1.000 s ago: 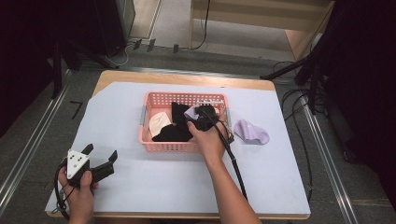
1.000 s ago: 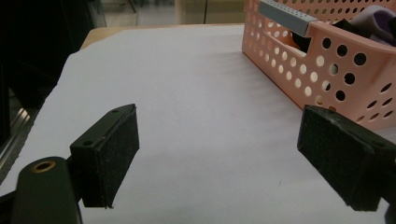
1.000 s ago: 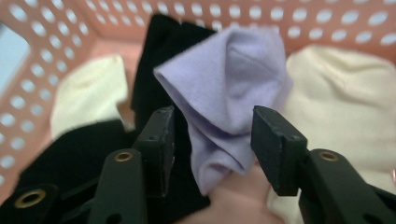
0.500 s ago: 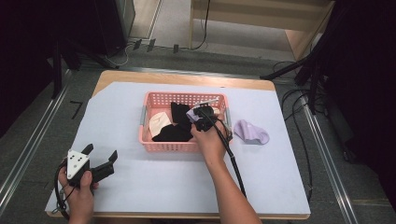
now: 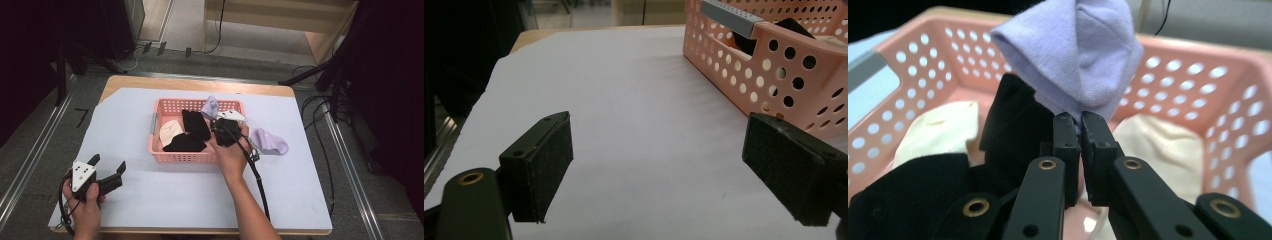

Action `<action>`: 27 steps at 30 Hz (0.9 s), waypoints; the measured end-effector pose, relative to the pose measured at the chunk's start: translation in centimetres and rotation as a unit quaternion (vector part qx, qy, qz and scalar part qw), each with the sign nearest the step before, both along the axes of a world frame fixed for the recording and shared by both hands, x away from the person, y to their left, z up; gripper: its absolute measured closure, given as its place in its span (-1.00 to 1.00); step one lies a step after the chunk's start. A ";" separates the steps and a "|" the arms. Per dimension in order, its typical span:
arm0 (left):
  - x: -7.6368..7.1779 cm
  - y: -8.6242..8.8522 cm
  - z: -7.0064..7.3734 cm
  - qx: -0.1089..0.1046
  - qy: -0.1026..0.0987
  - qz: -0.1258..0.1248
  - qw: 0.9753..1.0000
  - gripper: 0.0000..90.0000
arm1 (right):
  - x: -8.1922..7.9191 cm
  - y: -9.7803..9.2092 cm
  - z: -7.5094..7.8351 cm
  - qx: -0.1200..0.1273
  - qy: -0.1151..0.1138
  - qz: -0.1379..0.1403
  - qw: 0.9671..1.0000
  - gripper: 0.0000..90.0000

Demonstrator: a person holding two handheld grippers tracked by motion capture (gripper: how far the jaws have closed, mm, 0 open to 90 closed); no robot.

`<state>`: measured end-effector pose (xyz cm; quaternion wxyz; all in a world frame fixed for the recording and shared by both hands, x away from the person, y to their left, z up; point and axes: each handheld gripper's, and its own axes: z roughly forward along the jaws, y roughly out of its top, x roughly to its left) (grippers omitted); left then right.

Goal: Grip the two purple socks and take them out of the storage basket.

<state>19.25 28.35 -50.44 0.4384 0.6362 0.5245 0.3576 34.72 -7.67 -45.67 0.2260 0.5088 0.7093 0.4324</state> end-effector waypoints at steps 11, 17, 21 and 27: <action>0.0 0.0 0.0 0.001 0.001 -0.001 1.000 -0.69 | -1.8 -2.4 1.2 0.024 -0.086 0.010 0.996 0.93; 0.0 0.0 0.0 0.001 0.000 -0.001 1.000 -0.69 | -2.6 -4.5 2.1 0.040 -0.119 -0.004 0.992 0.93; 0.0 0.0 0.0 0.002 0.000 -0.001 1.000 -0.69 | -2.9 -6.1 2.3 0.048 -0.128 -0.021 0.990 0.92; 0.0 0.0 0.0 0.001 -0.001 -0.001 1.000 -0.69 | -3.2 -9.1 1.8 0.053 -0.132 -0.050 0.989 0.92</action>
